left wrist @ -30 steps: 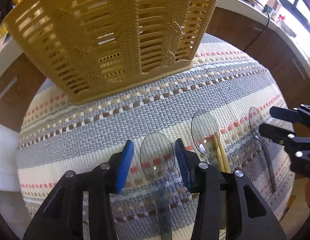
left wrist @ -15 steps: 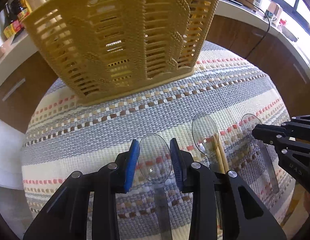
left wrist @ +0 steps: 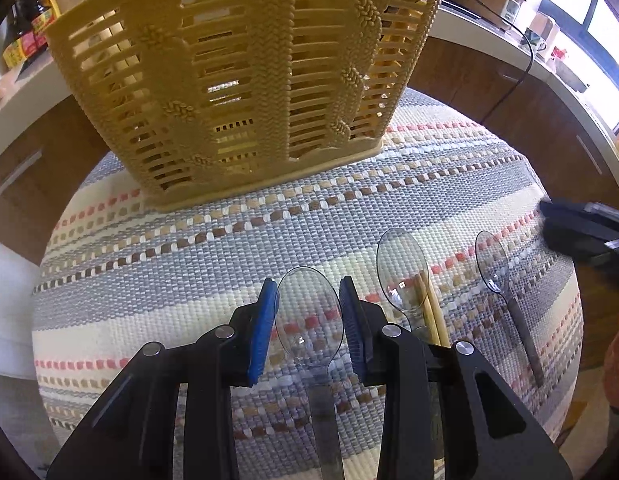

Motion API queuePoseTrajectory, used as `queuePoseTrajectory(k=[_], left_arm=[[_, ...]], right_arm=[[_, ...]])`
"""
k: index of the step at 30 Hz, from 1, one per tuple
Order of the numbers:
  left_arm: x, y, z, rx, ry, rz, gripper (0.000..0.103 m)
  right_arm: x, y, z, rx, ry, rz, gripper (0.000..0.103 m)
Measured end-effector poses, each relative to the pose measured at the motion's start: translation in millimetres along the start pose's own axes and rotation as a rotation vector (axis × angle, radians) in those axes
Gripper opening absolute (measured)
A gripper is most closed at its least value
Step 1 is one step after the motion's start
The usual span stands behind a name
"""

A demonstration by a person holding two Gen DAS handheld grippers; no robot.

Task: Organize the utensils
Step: 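Carry both clear spoons over the yellow basket and open both tools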

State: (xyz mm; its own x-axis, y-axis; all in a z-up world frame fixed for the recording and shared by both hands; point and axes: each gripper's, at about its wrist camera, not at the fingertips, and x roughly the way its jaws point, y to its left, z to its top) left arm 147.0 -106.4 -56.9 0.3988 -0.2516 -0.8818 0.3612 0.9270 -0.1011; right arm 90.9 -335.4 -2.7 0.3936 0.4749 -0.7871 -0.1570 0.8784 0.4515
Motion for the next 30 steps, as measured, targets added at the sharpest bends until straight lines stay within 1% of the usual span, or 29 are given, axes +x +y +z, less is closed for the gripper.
queuePoseTrajectory(k=[1, 2, 3, 4, 5, 6, 7, 13, 14, 15, 17, 18, 19, 21, 23, 24, 26, 28, 29, 30], left_arm=[[0.8, -0.9, 0.4, 0.002, 0.000, 0.002, 0.031], [0.6, -0.7, 0.7, 0.003, -0.001, 0.003, 0.031], [-0.1, 0.1, 0.8, 0.003, -0.003, 0.005, 0.031], [-0.3, 0.9, 1.4, 0.001, -0.004, 0.005, 0.031], [1.1, 1.3, 3.8, -0.001, -0.005, 0.005, 0.031], [0.1, 2.7, 3.6, -0.005, -0.006, 0.003, 0.031], [-0.8, 4.1, 3.4, -0.007, -0.007, 0.003, 0.031], [-2.4, 2.5, 4.0, -0.006, -0.013, 0.001, 0.031], [-3.3, 2.9, 4.0, -0.008, -0.016, 0.001, 0.031], [-2.9, 2.2, 4.2, -0.009, -0.018, 0.001, 0.031], [-5.9, 1.4, 3.2, -0.011, -0.038, 0.009, 0.030], [-9.2, 1.2, 1.2, -0.011, -0.056, 0.011, 0.030], [-14.4, 0.4, -0.1, -0.010, -0.080, 0.011, 0.030], [-30.0, 2.1, -2.1, -0.009, -0.132, -0.005, 0.030], [-51.5, 8.1, -3.2, -0.024, -0.189, -0.047, 0.030], [-70.0, 11.7, -2.8, -0.033, -0.234, -0.070, 0.030], [-100.5, 15.4, 0.2, -0.035, -0.312, -0.084, 0.030], [-143.3, 21.4, 6.8, -0.041, -0.423, -0.083, 0.030], [-156.9, 23.6, 10.1, -0.044, -0.460, -0.082, 0.030], [-177.4, 27.0, 15.7, -0.050, -0.517, -0.077, 0.030]], right_arm=[[-8.7, 0.7, -0.6, -0.009, -0.052, -0.030, 0.080], [-8.4, 2.4, -0.1, -0.032, -0.047, -0.058, 0.079], [-2.8, 7.6, 0.3, -0.055, -0.015, -0.080, 0.078], [1.6, 7.7, -0.2, -0.057, 0.019, -0.081, 0.075], [6.4, 8.0, 1.2, -0.050, 0.046, -0.102, 0.073], [16.1, 7.8, 2.7, -0.053, 0.085, -0.146, 0.068], [23.1, 8.6, 3.1, -0.061, 0.118, -0.165, 0.066], [61.1, 18.1, -10.7, -0.113, 0.270, -0.231, 0.058], [64.9, 20.4, -12.6, -0.121, 0.285, -0.240, 0.054], [68.8, 23.6, -15.1, -0.134, 0.295, -0.265, 0.048], [70.6, 32.9, -16.6, -0.190, 0.280, -0.336, 0.030], [70.3, 36.5, -16.7, -0.200, 0.288, -0.314, 0.029], [68.6, 38.2, -17.2, -0.200, 0.289, -0.310, 0.029], [57.0, 46.4, -17.8, -0.242, 0.250, -0.318, 0.029], [37.1, 53.4, -15.2, -0.249, 0.206, -0.273, 0.029], [25.3, 57.0, -12.8, -0.247, 0.180, -0.251, 0.029], [-2.7, 66.7, -3.6, -0.258, 0.102, -0.208, 0.029], [-35.3, 80.2, 12.5, -0.275, -0.011, -0.175, 0.029], [-45.6, 83.3, 20.8, -0.279, -0.050, -0.162, 0.029], [-58.4, 89.3, 31.7, -0.281, -0.098, -0.141, 0.029]])
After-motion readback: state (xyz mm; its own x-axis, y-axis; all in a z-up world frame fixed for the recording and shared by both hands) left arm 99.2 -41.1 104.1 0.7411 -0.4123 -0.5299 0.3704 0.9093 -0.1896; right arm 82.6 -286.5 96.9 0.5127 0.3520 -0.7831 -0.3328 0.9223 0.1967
